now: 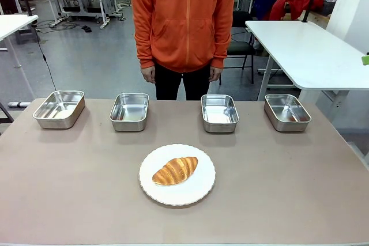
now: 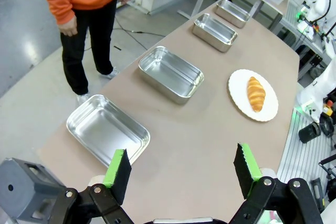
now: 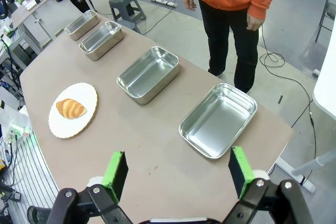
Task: Place the bread in the container.
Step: Place the Butter Roll into the Airtight Container indicated by the human.
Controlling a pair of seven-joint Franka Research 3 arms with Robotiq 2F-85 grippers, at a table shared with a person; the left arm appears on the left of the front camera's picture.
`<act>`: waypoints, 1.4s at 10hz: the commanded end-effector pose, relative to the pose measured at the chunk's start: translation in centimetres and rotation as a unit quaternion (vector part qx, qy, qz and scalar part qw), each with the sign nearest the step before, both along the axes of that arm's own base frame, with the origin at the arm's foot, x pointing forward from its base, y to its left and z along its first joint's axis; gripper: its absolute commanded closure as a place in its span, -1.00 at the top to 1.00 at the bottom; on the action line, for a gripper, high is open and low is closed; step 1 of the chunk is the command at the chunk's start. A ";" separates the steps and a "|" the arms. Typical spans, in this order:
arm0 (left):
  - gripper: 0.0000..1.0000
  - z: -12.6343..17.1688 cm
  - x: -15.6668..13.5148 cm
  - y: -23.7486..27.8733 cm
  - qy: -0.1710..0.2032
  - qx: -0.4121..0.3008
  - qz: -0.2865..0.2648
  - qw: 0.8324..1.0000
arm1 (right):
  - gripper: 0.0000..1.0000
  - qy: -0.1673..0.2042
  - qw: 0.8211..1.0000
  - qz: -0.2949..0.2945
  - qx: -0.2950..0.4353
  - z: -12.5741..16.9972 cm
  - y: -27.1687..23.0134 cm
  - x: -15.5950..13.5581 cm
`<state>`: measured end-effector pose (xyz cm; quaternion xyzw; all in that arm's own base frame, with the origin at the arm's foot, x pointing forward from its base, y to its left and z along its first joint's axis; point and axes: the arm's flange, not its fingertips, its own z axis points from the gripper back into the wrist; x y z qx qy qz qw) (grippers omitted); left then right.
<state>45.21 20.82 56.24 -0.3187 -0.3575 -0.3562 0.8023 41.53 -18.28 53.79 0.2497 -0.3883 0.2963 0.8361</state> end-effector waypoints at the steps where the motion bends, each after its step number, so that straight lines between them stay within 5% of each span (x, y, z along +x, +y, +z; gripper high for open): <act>1: 1.00 0.3 -0.1 -0.1 -0.007 -0.001 -0.002 1.000 | 1.00 -0.009 1.000 0.003 0.007 0.0 0.1 0.1; 14: 1.00 0.3 -0.1 -0.1 -0.007 -0.001 -0.002 1.000 | 1.00 -0.009 1.000 0.003 0.007 0.0 0.1 0.1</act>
